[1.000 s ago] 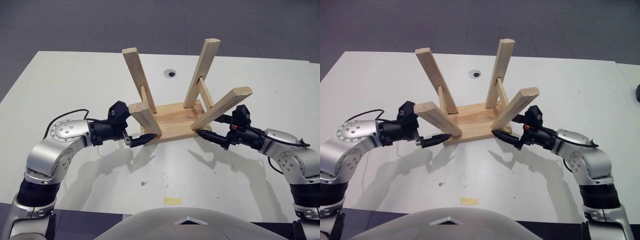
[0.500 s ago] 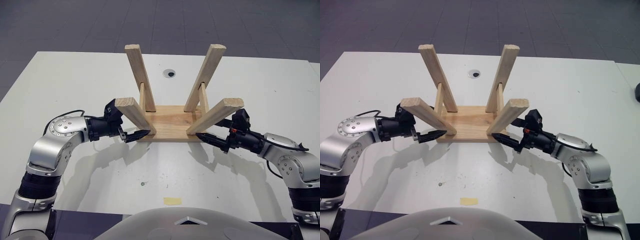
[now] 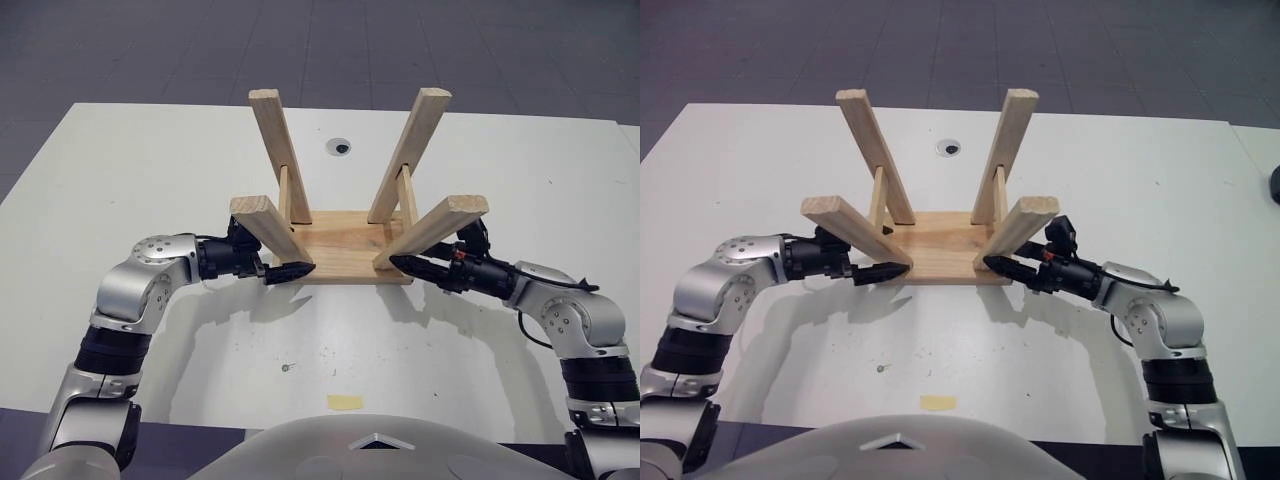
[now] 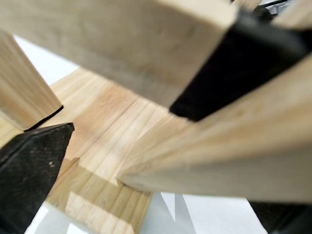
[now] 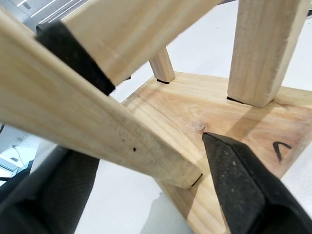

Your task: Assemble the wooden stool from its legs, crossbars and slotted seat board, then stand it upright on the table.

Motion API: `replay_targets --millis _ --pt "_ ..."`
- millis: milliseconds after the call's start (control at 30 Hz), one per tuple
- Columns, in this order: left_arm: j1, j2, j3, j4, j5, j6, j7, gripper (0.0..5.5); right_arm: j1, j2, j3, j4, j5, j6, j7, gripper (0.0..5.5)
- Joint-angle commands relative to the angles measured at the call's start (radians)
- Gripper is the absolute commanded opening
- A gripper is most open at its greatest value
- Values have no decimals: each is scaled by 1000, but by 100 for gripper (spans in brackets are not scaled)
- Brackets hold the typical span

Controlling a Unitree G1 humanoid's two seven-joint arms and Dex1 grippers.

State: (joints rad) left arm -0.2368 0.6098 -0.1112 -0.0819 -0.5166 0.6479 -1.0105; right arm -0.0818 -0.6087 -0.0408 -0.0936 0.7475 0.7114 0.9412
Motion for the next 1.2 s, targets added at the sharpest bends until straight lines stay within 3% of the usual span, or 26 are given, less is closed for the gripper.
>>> replay_targets --millis 33,133,300,467,700,733,833,933,1200 --pt "-13 15 27 58 -7 16 -19 476 -10 7 -2 8 -10 16 -4 290" --pt "-3 6 36 64 -20 28 -29 426 -6 20 1 2 -10 21 -9 250" --pt "-4 -21 57 37 -57 59 -12 350 3 40 -11 -36 26 58 -17 244" --pt "-7 -25 130 -35 -162 166 26 263 1 57 -122 -159 278 236 -53 214" --pt "-80 -48 318 -119 -388 418 214 186 -61 155 -277 -177 582 312 -396 130" --pt "-98 -48 327 -113 -407 449 238 183 -72 169 -289 -164 606 311 -462 154" --pt "-130 -34 302 -82 -382 493 285 176 -106 194 -304 -107 611 302 -620 193" --pt "-132 -37 277 -59 -360 502 310 238 -101 187 -289 -68 550 290 -672 244" --pt "-188 -117 451 58 -391 378 395 364 -41 170 -278 -73 408 185 -569 366"
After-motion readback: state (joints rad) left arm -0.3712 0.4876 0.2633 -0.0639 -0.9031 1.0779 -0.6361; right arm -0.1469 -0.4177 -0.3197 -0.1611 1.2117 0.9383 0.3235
